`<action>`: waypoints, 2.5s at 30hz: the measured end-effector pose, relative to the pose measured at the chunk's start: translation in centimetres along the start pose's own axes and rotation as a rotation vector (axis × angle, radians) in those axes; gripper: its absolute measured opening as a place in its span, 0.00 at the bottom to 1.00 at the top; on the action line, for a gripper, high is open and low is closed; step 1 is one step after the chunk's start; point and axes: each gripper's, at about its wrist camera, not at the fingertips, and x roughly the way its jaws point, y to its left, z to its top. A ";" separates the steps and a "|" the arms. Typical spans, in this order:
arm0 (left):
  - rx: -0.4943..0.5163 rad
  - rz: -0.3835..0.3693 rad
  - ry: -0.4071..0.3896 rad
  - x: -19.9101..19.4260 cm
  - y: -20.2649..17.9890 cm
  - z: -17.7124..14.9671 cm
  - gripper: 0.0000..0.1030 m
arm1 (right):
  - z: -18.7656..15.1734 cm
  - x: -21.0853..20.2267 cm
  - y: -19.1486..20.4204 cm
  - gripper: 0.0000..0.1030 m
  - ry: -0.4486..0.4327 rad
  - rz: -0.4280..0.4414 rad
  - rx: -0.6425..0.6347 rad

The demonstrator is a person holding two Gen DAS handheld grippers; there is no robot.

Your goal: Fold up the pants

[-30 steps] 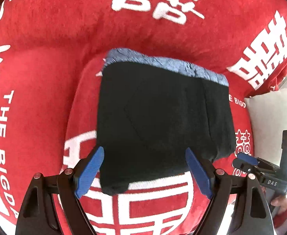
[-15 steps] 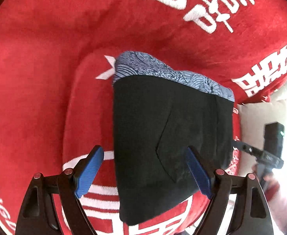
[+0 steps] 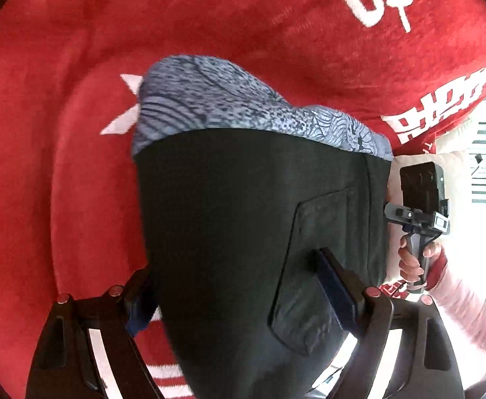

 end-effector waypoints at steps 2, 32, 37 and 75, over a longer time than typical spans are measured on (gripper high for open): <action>0.010 0.013 -0.018 0.3 -0.4 0.1 0.87 | 0.0 0.1 -0.2 0.72 0.002 0.005 -0.001; 0.074 0.046 -0.076 -3.7 -6.7 -13.0 0.58 | -13.2 -3.4 3.1 0.35 -0.056 0.083 0.083; 0.055 0.111 -0.100 -1.9 -4.7 -14.9 0.69 | -15.3 -1.8 0.4 0.37 -0.072 -0.007 0.063; 0.072 0.706 -0.179 -8.2 -19.2 -25.6 0.99 | -25.7 -4.0 18.0 1.00 -0.187 -0.748 -0.049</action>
